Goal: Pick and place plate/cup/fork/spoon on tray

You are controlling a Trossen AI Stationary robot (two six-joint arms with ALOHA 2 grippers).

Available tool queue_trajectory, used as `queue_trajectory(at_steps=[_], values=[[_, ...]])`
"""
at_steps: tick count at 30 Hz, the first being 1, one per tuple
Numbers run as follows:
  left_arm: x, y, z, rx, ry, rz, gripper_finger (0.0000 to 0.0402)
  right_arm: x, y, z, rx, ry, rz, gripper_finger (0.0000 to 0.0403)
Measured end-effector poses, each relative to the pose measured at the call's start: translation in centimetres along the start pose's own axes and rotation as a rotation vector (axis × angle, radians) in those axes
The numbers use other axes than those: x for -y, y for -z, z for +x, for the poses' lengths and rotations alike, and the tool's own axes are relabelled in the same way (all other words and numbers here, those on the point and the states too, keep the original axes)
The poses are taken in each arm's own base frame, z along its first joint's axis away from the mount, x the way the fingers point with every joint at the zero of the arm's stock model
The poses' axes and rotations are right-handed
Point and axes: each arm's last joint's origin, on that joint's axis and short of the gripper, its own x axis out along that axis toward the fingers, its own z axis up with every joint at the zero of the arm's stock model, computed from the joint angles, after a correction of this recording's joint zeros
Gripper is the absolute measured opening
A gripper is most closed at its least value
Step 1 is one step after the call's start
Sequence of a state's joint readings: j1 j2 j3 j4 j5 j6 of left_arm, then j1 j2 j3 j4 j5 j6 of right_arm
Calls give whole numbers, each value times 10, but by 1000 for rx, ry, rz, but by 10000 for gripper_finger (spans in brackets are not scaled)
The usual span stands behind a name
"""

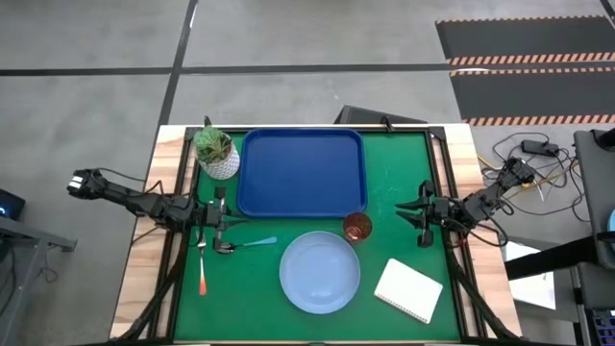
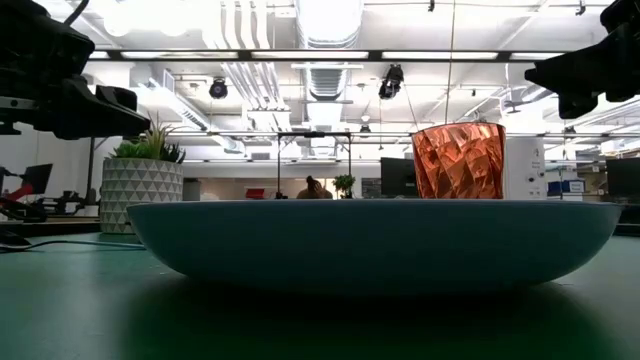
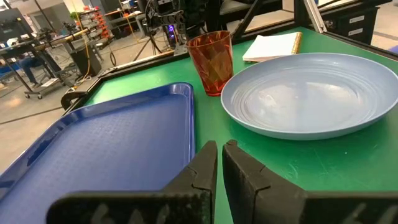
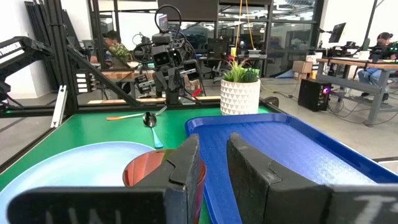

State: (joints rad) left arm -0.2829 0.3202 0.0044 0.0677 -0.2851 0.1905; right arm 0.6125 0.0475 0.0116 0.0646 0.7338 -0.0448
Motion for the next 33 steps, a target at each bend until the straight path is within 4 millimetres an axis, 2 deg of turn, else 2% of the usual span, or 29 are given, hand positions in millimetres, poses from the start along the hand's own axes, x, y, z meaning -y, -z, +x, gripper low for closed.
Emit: queue_trajectory(at_steps=[23,28,33], values=[[-1,-3,0,22,-38,-10,8,0,-1,0,10,0,9,70],[-5,-18,-2,183,-56,-229,8,0,-2,0,16,0,42,70],[-13,-42,-10,449,-88,-320,8,0,-2,0,16,-1,116,70]])
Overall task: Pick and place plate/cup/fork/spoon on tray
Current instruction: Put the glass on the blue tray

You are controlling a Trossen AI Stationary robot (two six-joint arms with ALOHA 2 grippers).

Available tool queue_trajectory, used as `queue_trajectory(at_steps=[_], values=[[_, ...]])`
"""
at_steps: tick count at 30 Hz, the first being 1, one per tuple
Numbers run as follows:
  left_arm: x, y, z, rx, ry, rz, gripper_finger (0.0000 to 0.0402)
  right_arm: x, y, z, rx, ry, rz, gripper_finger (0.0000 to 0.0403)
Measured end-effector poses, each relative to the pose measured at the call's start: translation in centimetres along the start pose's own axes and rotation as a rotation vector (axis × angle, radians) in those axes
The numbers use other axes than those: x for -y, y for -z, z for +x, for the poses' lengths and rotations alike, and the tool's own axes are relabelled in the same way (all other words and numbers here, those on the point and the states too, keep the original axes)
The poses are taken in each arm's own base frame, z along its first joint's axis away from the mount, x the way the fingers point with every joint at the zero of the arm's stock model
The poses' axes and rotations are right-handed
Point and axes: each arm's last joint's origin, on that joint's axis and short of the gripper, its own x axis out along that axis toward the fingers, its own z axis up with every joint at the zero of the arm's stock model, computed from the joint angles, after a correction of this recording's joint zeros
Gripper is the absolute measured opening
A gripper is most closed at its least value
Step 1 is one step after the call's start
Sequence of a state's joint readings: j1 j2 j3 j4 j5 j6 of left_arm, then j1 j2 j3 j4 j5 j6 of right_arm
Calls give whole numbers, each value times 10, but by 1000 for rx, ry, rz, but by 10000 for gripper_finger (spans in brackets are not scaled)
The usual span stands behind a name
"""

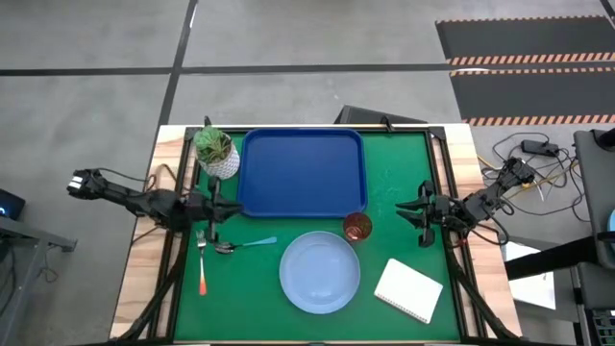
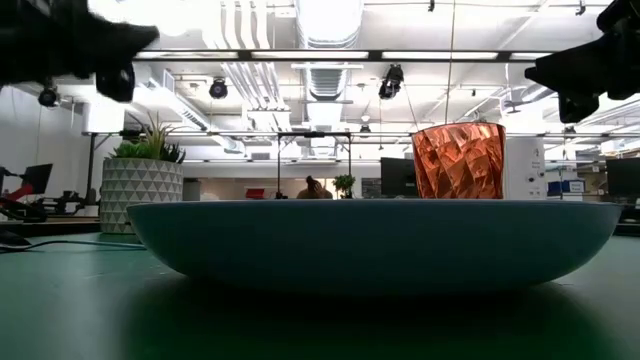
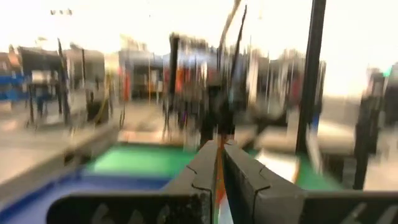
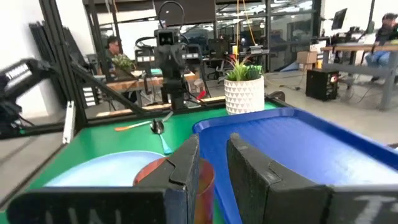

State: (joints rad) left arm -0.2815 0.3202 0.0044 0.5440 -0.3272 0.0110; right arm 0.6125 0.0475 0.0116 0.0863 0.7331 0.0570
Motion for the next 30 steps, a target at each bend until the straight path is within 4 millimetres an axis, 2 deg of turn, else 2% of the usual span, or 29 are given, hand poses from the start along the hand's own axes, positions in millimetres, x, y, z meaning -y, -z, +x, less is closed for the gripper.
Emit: queue_trajectory(at_steps=[5,9,16,19,23,26,30], values=[[-1,-17,-2,175,-10,-29,8,0,-1,0,10,0,12,70],[-2,-30,-3,289,-37,0,8,0,-14,-1,121,11,73,70],[5,-55,15,317,-12,-6,8,3,-40,-7,347,-21,35,70],[13,-74,34,335,71,4,8,2,-45,-9,409,-65,-20,70],[27,-91,69,291,117,21,8,2,-46,-10,429,-56,-111,70],[36,-95,98,245,102,30,8,3,-50,-11,461,-34,-159,70],[47,-88,136,164,47,-19,8,6,-57,-15,539,9,-184,70]])
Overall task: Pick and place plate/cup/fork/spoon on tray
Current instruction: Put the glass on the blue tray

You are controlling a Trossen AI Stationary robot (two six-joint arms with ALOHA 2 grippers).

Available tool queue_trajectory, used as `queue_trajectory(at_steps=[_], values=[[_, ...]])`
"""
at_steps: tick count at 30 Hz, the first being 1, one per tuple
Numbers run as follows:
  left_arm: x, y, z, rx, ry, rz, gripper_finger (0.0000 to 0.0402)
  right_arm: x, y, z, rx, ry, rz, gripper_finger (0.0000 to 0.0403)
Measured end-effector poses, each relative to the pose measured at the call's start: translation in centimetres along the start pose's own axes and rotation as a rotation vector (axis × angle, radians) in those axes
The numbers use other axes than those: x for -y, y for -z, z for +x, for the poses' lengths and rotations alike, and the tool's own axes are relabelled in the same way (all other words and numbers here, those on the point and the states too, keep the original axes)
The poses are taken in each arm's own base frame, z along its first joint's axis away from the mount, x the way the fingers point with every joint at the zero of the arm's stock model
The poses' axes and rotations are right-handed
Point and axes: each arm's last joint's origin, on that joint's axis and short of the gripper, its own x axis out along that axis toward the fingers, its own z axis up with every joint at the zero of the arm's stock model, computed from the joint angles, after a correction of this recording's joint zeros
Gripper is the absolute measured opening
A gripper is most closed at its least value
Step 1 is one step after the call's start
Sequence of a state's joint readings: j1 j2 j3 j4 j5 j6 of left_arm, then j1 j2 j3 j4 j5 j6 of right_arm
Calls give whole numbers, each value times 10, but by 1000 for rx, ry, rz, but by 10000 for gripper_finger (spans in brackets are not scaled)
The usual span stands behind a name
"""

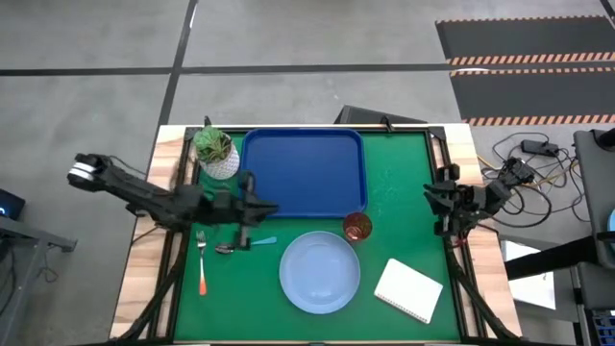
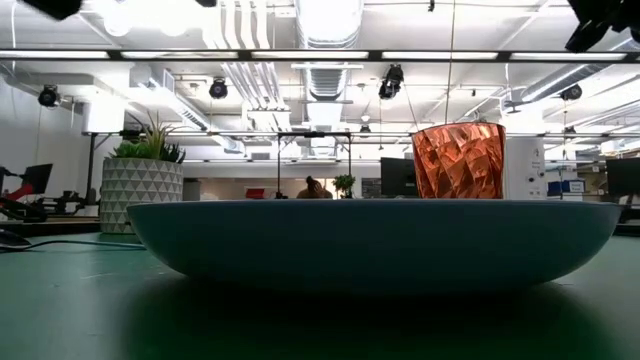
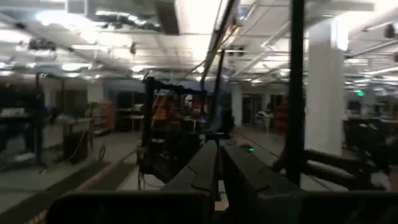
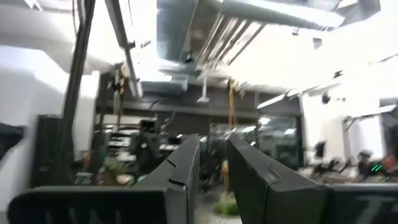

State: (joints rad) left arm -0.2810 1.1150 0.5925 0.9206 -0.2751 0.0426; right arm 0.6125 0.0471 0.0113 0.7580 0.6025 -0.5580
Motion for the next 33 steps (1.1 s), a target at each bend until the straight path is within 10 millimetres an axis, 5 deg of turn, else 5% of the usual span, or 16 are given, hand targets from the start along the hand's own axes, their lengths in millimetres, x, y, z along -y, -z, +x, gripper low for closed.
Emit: queue_trajectory(at_steps=[15,20,33], values=[[4,60,103,-686,-193,3,8,16,-23,3,45,199,-120,70],[12,64,128,-713,-43,20,8,19,-26,4,16,236,-143,70],[17,114,164,-785,7,49,18,19,-26,4,-4,248,-140,70]])
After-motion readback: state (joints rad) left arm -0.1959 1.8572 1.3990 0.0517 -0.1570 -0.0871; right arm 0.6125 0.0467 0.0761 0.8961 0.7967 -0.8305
